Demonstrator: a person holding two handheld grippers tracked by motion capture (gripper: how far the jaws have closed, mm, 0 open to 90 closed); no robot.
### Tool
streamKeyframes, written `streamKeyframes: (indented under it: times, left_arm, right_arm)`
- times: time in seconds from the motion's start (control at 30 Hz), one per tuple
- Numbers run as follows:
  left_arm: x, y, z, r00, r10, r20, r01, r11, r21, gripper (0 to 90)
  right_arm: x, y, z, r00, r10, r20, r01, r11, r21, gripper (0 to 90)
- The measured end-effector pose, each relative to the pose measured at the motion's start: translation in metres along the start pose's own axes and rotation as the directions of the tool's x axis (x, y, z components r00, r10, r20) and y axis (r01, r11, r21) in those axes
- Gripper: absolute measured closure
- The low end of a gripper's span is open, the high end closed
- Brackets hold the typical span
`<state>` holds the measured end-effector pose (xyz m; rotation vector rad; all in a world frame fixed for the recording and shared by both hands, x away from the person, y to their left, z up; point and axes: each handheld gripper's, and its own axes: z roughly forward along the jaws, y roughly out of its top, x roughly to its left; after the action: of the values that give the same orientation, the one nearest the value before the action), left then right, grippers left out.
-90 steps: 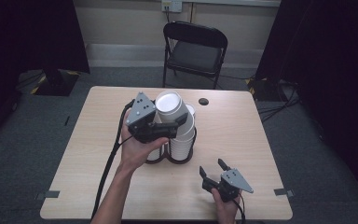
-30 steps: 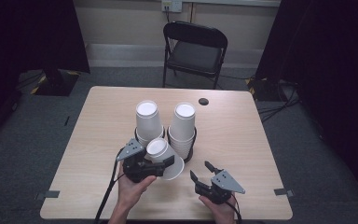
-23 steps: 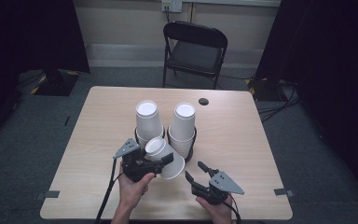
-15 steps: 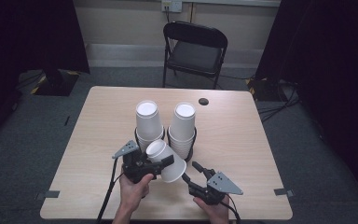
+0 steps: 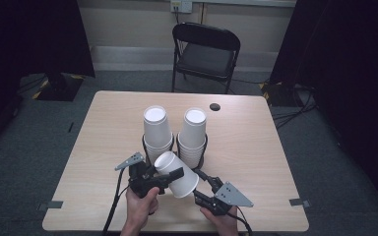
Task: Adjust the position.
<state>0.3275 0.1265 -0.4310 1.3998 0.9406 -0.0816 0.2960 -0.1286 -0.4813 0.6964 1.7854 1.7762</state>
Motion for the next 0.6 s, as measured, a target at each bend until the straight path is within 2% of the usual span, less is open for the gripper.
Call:
streamKeyframes:
  times: [0.07,0.17,0.4,0.5,0.6]
  left_arm:
    - [0.000,0.000,-0.001,1.0000,-0.005,-0.007,0.005,1.0000,-0.005,19.5]
    - [-0.001,0.000,-0.004,0.9995,-0.027,0.016,0.027,0.9995,-0.018,19.5]
    - [-0.011,-0.002,-0.004,0.9993,-0.010,0.035,0.010,0.9998,-0.019,19.5]
    - [-0.013,-0.003,-0.002,0.9974,-0.030,0.066,0.031,0.9995,-0.009,19.5]
    - [-0.016,-0.006,0.003,0.9982,0.011,0.059,-0.012,0.9999,0.011,19.5]
  right_arm:
    - [0.001,0.000,0.003,1.0000,-0.005,-0.005,0.005,0.9999,-0.011,55.6]
    - [0.001,0.001,0.006,0.9996,-0.025,-0.011,0.025,0.9995,-0.021,57.8]
    - [0.000,0.007,0.016,0.9968,-0.074,-0.031,0.072,0.9965,-0.043,62.3]
    - [-0.001,0.008,0.017,0.9969,-0.070,-0.035,0.068,0.9957,-0.062,64.6]
    - [0.000,0.007,0.018,0.9958,-0.079,-0.047,0.075,0.9946,-0.071,65.9]
